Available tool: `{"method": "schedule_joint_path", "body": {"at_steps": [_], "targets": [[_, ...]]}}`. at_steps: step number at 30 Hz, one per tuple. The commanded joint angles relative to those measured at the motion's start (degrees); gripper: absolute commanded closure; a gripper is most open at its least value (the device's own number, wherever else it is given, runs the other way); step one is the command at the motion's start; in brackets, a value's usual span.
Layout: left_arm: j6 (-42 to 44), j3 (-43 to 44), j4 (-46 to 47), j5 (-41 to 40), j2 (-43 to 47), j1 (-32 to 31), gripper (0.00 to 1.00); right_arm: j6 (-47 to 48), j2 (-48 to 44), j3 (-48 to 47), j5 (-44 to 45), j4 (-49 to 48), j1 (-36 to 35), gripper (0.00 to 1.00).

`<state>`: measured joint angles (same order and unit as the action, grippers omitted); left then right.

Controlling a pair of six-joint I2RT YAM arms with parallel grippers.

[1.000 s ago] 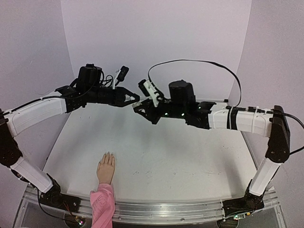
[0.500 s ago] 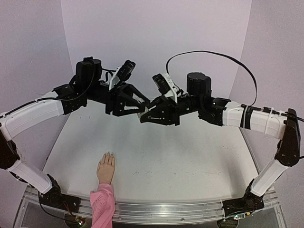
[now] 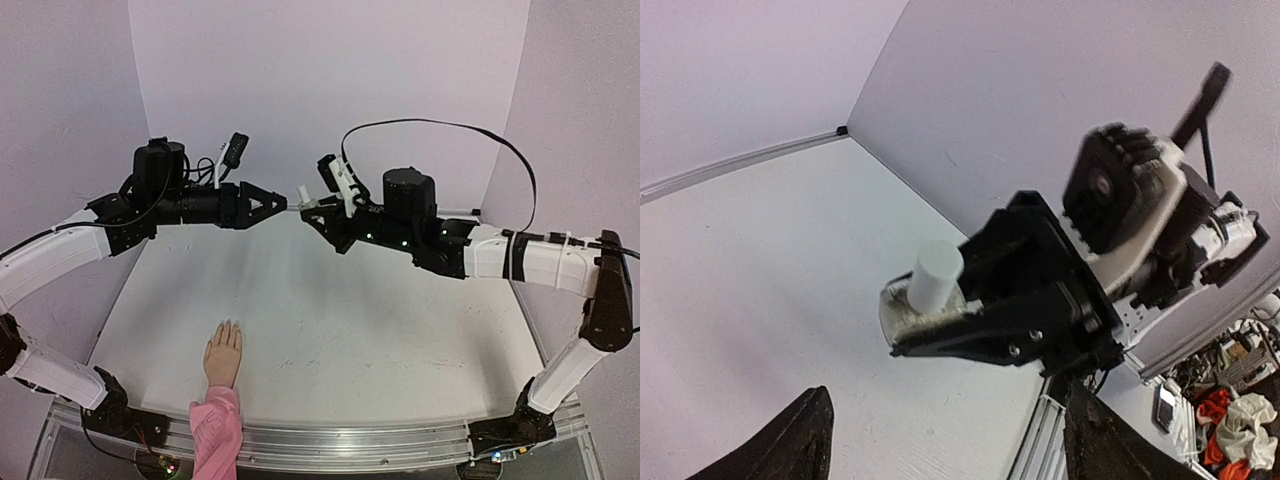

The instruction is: Paint the nails

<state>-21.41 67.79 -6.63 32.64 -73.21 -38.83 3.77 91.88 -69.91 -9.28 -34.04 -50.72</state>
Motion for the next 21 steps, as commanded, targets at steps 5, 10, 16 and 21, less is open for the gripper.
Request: {"method": "schedule_joint_path", "body": {"at_steps": [5, 10, 16, 21], "targets": [[-7.3, 5.4, 0.9, -3.4, -3.6, -0.1, 0.4, 5.9, 3.6, -6.1, 16.9, -2.9, -7.1, 1.0], [-7.3, 5.7, 1.2, -3.7, -4.5, -0.3, 0.55, 6.3, 4.6, -6.8, 17.2, -2.7, -8.4, 1.0], [-6.4, 6.2, 1.2, -3.2, -5.8, -1.3, 0.83, 6.6, 5.5, -7.8, 16.8, -2.7, -8.8, 1.0], [-2.0, 7.5, 1.2, 1.0, -7.6, -3.1, 1.0, 4.9, 4.7, -8.0, 7.8, -2.9, -8.1, 1.0]]}}
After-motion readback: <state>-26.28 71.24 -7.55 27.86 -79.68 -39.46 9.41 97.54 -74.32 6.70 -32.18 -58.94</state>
